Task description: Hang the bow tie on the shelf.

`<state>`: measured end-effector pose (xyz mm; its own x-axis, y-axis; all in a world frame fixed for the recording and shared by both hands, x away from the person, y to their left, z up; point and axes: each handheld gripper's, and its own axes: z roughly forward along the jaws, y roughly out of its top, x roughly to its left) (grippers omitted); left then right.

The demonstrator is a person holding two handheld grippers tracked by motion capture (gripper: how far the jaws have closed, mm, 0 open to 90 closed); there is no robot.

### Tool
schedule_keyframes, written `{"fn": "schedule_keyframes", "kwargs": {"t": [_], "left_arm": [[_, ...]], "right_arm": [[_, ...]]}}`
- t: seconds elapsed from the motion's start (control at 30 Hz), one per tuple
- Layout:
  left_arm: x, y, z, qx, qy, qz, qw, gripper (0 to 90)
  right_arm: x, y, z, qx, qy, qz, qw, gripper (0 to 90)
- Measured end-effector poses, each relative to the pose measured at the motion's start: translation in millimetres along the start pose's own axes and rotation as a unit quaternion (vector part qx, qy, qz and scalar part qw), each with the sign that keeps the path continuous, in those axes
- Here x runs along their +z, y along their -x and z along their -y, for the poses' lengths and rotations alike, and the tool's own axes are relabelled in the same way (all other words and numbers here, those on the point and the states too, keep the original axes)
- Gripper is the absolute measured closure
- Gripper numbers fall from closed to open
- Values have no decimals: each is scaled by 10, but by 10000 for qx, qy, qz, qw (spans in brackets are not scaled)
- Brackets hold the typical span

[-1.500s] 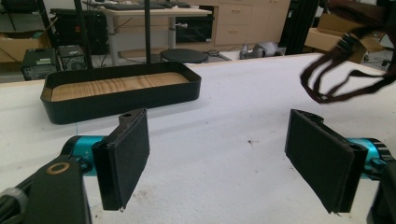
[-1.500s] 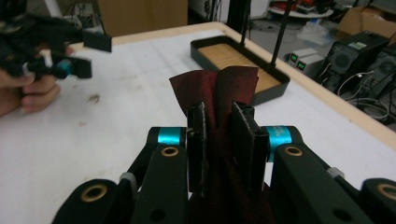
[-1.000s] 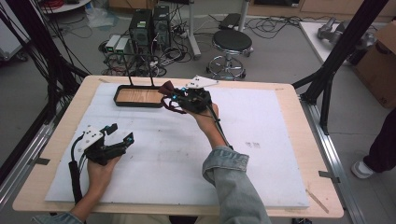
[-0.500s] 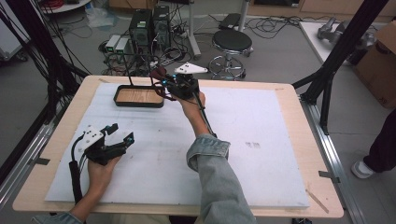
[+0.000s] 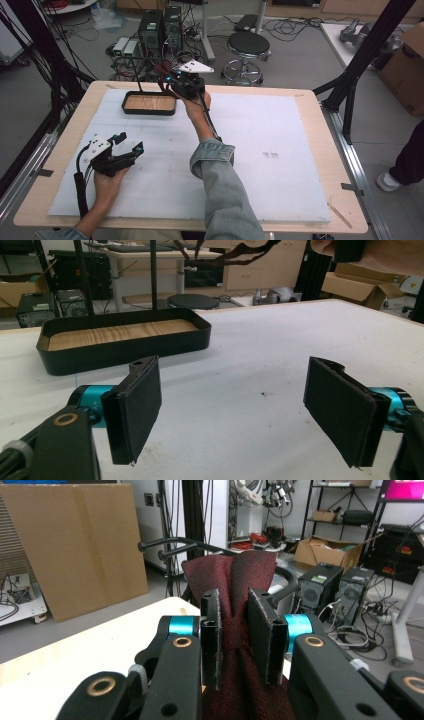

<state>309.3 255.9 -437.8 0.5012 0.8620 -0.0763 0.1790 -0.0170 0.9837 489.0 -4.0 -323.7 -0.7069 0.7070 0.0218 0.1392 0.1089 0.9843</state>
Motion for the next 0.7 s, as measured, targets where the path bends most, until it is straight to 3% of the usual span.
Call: {"fn": "schedule_keyframes", "kwargs": {"t": [0.4, 0.7], "left_arm": [[-1, -5, -1, -6, -8, 36, 10000, 234], [-1, -7, 0, -10, -6, 42, 10000, 235]], "right_arm": [[215, 43, -88, 121, 95, 115, 9998, 761], [254, 169, -78, 262, 11, 424, 9988, 761]]}}
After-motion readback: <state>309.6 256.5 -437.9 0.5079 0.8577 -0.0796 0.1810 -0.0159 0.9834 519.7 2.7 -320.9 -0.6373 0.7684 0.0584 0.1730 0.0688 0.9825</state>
